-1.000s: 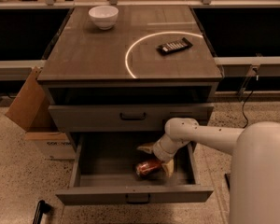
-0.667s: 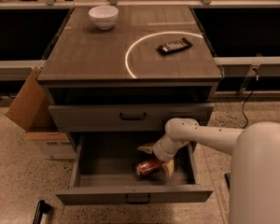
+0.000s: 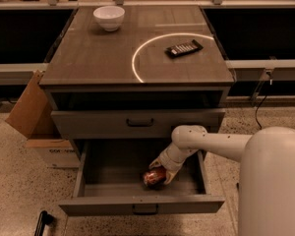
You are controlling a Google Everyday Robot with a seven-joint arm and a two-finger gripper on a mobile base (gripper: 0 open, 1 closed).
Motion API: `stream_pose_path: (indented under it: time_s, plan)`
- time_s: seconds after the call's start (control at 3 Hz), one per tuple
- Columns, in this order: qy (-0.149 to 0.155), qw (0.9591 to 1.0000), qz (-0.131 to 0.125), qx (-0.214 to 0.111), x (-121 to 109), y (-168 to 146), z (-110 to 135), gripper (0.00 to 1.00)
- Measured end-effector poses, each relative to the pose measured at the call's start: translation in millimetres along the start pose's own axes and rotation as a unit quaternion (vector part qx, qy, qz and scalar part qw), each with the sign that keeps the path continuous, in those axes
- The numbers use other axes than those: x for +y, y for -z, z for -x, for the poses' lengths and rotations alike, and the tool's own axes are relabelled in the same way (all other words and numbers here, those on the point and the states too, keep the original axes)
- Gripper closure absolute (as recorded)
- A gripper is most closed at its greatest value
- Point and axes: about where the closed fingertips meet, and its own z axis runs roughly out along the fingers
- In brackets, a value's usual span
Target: Pick coke can from middle drawer and place on counter
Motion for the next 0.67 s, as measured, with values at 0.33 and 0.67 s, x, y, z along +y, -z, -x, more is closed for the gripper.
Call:
stream_pose_path:
  time_s: [0.33,0.67]
  plan:
    - [0.001,1.0000,0.006,0.000,0.4,-3.8,3.6,0.64]
    - [0.013,0.9999,-0.001,-0.001,-0.4,3.3,11.2,0.88]
